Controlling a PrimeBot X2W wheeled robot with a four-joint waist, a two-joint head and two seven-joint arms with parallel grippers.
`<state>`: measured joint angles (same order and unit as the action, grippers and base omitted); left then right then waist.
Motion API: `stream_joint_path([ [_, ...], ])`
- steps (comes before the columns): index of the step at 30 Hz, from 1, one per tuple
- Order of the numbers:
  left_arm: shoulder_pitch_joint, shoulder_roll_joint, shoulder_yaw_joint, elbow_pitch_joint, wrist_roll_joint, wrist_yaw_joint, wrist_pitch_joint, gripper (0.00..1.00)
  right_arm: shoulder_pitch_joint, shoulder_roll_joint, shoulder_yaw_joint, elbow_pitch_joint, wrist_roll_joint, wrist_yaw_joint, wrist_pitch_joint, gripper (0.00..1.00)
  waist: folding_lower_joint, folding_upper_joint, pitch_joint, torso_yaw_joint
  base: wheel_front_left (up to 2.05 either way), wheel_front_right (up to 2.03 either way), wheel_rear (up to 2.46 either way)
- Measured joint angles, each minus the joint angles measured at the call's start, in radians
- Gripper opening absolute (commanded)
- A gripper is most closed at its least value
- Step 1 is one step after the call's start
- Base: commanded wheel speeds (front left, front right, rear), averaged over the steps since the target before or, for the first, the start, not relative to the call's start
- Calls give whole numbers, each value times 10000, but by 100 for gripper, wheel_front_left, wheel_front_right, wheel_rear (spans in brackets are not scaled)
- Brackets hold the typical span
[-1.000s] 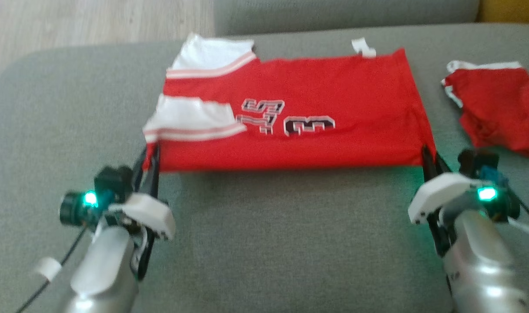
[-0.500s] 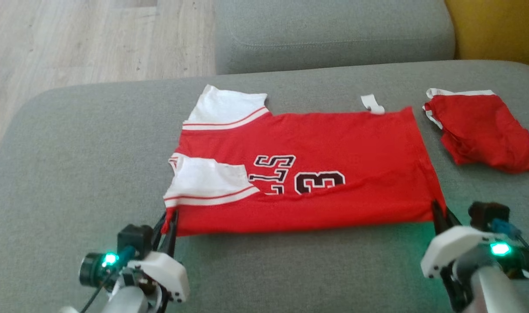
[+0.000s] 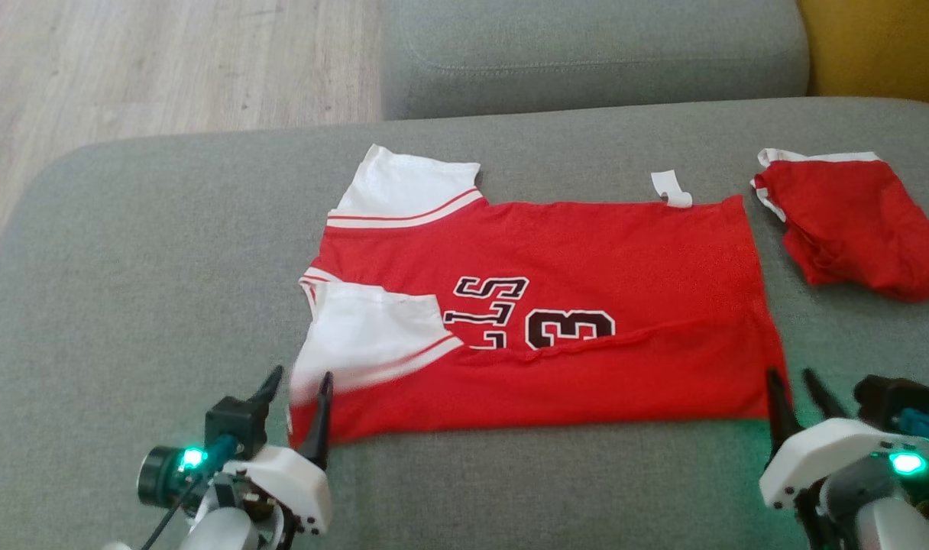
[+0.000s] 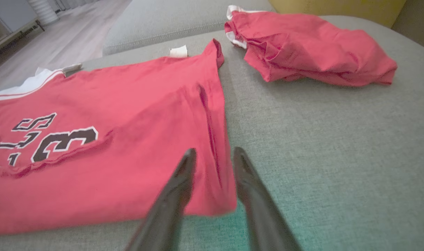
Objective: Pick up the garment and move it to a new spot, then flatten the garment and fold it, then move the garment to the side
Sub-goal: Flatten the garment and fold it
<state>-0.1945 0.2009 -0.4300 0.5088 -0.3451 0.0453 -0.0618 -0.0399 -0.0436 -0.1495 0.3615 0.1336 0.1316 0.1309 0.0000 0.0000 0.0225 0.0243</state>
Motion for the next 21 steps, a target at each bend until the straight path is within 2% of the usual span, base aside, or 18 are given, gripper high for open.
stream_joint_path([
  [4, -10, 46, 100, -211, -2, 184, -293, 100, -1, -2, -94, -320, 265, -2, -523, 100, 0, 0, 163, -39, 0, 0, 0],
  [8, -130, 69, 441, -629, -21, 445, -1093, 100, -126, -2, 105, -688, 387, 0, -1467, 100, 0, 0, 398, -128, 0, 0, 0],
  [14, -1090, 376, 882, -1505, -63, 414, -1699, 100, -734, -4, 690, -1091, 522, 0, -2646, 100, 1, 0, 909, -461, 0, 0, 0],
  [18, -2231, 928, 917, -1680, 132, -35, -1507, 100, -1283, -6, 913, -1235, 619, 0, -2991, 100, 2, 0, 1435, -771, 0, 0, 0],
  [21, -3428, 1432, 746, -1402, 320, -596, -773, 100, -1668, -8, 1081, -1327, 708, 0, -3108, 100, 2, 0, 1878, -1032, 0, 0, 0],
])
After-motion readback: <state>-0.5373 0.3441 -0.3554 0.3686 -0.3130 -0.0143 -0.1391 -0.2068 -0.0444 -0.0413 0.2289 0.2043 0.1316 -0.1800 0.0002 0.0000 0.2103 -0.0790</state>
